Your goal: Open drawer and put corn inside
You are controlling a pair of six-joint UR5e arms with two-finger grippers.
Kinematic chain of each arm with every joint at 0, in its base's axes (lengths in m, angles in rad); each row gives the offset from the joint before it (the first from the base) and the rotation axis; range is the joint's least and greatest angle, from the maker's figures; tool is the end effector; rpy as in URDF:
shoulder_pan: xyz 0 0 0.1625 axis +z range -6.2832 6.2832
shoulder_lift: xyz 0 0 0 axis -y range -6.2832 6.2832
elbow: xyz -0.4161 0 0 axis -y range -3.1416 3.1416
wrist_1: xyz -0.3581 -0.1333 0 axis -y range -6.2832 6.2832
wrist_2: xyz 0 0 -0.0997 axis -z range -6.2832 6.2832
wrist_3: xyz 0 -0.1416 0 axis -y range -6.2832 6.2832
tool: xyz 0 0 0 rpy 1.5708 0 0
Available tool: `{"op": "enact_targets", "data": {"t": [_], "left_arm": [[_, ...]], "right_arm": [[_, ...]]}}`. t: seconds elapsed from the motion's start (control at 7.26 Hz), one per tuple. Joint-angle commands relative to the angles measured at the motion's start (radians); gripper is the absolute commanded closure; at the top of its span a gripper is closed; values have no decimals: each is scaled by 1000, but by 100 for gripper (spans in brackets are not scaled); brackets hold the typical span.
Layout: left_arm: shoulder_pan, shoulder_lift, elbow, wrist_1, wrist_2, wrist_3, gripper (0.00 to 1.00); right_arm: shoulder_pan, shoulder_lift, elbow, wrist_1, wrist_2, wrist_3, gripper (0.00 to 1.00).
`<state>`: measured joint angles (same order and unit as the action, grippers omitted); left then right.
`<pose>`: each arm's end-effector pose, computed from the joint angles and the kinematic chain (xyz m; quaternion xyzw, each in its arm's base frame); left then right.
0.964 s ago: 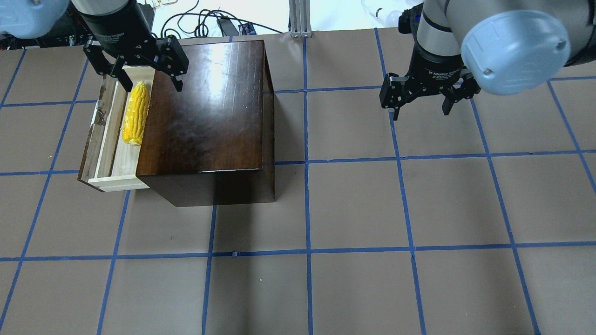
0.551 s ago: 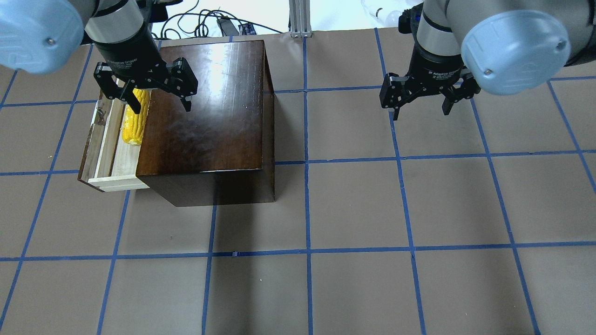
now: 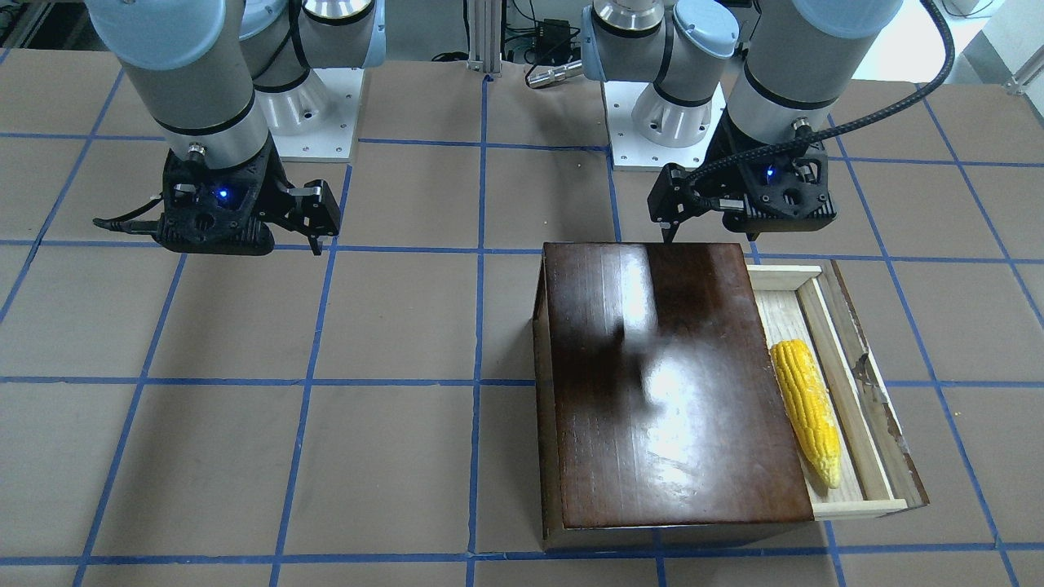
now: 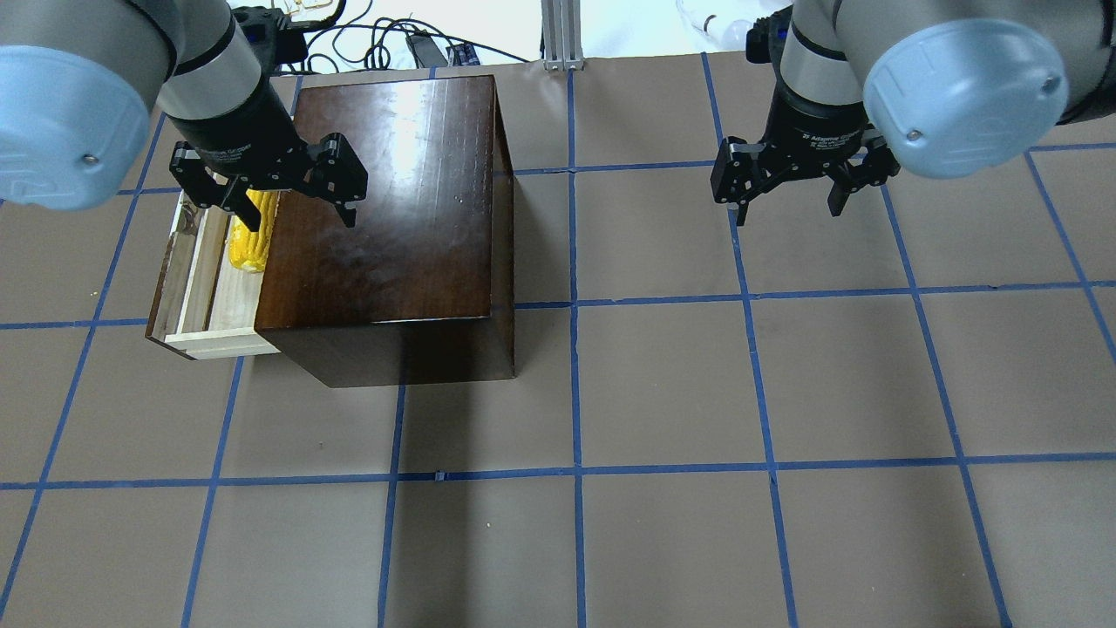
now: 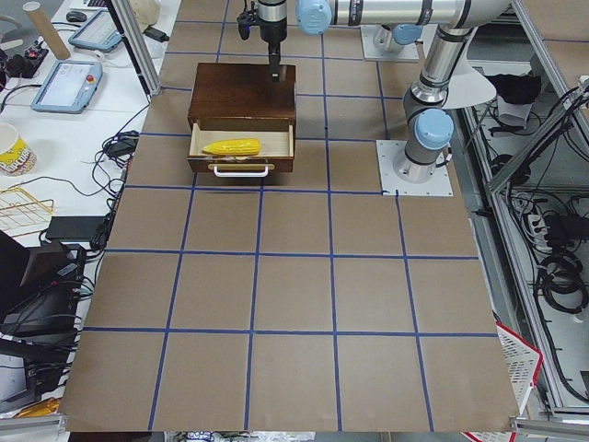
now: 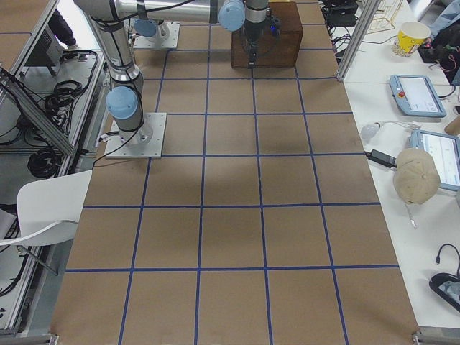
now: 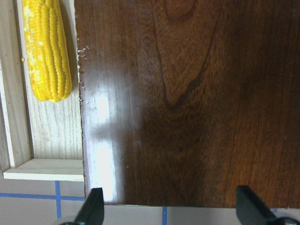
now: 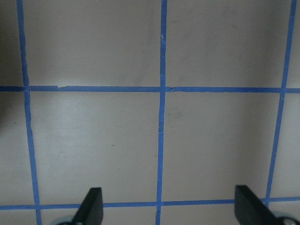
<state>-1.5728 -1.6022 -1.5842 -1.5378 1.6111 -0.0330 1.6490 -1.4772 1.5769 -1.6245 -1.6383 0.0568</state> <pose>-0.1285 -0.4686 0.4197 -0.0154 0.9997 0.0055 0.0203 0.1615 -0.4771 0.3954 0.0115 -0.9991 -0.0207 0.0352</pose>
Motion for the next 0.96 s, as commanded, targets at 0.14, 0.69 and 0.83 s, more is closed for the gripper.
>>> {"op": "enact_targets", "data": {"t": [0.14,0.69,0.83], "left_arm": [[11,4,-5,10,1,63,0],[10,2,-7,11,0,67,0],[10,2,-8,11,1,68,0]], "right_arm": [[0,0,0,-2,0,0,0],[0,0,0,0,0,0,0],[0,0,0,0,0,0,0]]}}
